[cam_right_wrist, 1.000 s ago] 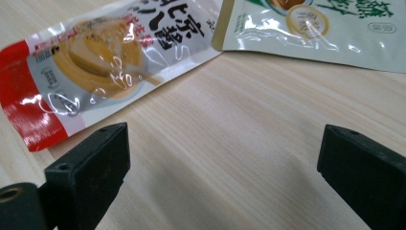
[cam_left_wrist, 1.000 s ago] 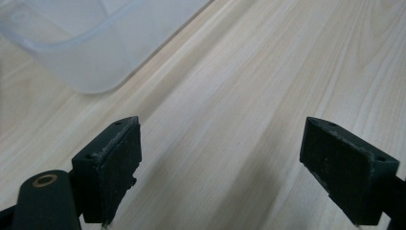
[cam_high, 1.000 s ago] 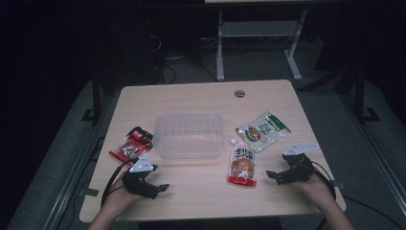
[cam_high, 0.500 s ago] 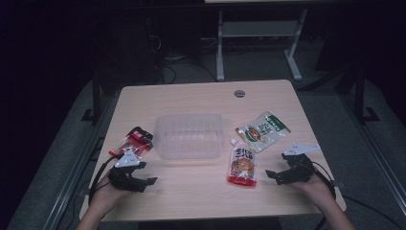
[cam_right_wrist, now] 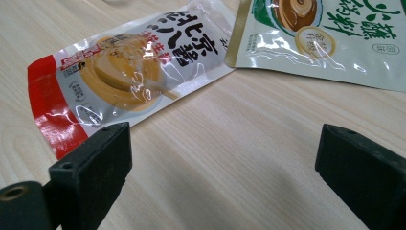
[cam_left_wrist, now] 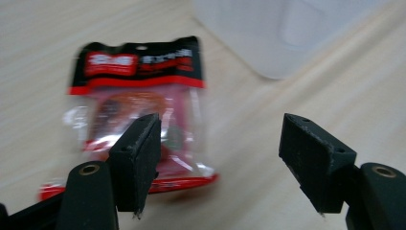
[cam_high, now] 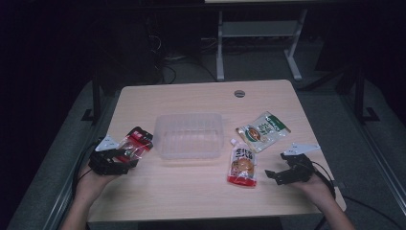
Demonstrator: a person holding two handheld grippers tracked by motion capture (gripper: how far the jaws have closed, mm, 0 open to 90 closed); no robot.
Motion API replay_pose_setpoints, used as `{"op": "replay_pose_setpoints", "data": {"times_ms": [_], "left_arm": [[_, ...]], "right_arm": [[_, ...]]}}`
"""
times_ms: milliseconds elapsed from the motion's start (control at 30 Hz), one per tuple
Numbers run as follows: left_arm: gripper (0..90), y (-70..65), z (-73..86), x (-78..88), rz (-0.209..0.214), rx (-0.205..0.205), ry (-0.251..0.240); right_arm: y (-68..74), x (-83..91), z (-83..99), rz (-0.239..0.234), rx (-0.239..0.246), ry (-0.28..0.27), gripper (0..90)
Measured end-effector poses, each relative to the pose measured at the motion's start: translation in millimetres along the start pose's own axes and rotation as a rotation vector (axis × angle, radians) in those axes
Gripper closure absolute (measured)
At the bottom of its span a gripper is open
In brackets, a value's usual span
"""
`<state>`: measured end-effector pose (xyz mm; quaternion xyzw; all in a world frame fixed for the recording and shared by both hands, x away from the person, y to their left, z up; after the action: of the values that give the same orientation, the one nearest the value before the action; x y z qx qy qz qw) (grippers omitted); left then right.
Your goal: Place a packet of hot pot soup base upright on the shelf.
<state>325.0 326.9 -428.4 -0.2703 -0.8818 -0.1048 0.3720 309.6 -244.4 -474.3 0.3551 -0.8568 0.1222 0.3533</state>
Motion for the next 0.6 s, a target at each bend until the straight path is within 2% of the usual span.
{"op": "replay_pose_setpoints", "data": {"times_ms": [33,67,100,133,267,433,533,600], "left_arm": [[30.1,0.0,0.0,0.0,0.0,0.0,0.0],[29.7,6.5,-3.0,-1.8,-0.025,0.009,0.006],[29.4,6.5,-3.0,-1.8,-0.025,0.009,0.006],[28.8,12.5,-6.3,-5.9,-0.039,0.014,0.001],[21.3,23.1,-11.5,-18.4,-0.066,0.011,0.024],[15.6,31.1,-14.5,-30.7,-0.073,0.004,0.044],[13.3,33.8,-13.4,-38.4,-0.054,0.011,0.062],[12.5,33.6,-10.3,-45.1,-0.059,-0.006,0.102]], "right_arm": [[0.2,-0.2,-0.1,0.0,0.0,0.0,4.9],[0.1,-0.4,0.0,-0.001,0.001,0.003,5.0],[0.1,-0.4,0.0,-0.001,0.001,0.003,5.0],[0.2,-1.1,-0.2,-0.002,-0.002,0.003,5.0],[-0.4,-1.8,-0.3,-0.005,0.0,0.009,5.0],[-0.1,-1.8,0.1,-0.007,-0.008,0.009,5.1],[-0.2,-1.4,0.3,-0.007,-0.01,0.008,5.2],[-0.3,-1.5,0.3,-0.007,-0.01,0.007,5.3]]}}
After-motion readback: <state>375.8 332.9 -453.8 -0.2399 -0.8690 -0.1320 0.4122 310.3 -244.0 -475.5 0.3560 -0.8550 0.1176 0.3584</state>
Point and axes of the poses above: each handheld gripper's, and its own axes: x roughly backward along the jaws, z roughly out of its underside, y roughly to its left, the point moved 2 cm from there along -x, roughly forward along the jaws, and after that the axes turned 4 degrees about x, right-handed, at the moved point
